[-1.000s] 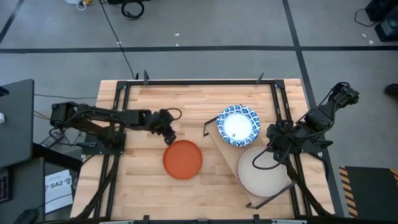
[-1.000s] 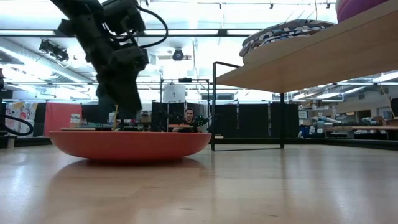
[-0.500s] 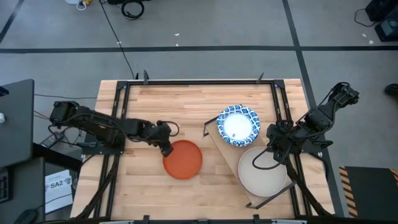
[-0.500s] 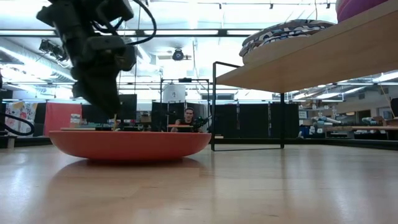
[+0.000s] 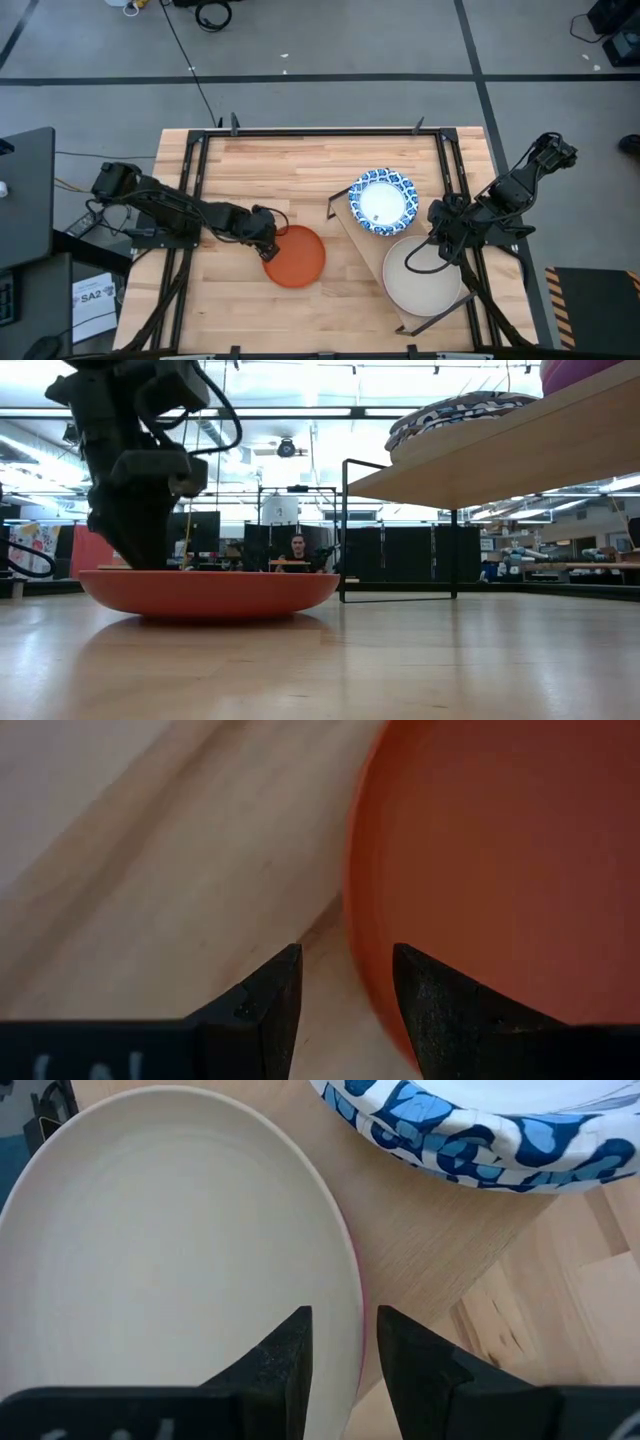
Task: Place and stack plates onto a shelf
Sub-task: Stack the orange plate on top of the gray plate on the shelf
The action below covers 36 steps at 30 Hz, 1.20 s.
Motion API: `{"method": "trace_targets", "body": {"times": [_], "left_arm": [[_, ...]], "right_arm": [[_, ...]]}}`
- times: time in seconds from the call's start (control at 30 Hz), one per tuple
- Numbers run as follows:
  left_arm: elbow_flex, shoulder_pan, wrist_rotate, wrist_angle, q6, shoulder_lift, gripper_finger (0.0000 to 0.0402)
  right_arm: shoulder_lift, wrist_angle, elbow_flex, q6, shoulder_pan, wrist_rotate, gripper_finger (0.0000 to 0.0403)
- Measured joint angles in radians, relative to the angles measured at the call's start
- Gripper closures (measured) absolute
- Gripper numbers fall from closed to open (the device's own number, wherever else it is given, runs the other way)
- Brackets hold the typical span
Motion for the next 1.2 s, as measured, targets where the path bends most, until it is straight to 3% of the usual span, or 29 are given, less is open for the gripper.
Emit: {"method": "trace_targets", "body": {"times": [0.4,0.97,1.2], "left_arm": [[0.002,-0.008,0.06,0.039,-0.012,0.11,0.0245],[0.004,-0.006,0.097,0.064,-0.016,0.111,0.0359],[0.004,0.009,0.098,0.067,-0.006,0.08,0.0383]], "right_arm": [[0.004,0.003,0.0,0.0,0.0,0.0,0.0283],[0.004,0.004,0.0,0.0,0.0,0.0,0.0283],[0.004,0.003,0.0,0.0,0.0,0.0,0.0283]]}}
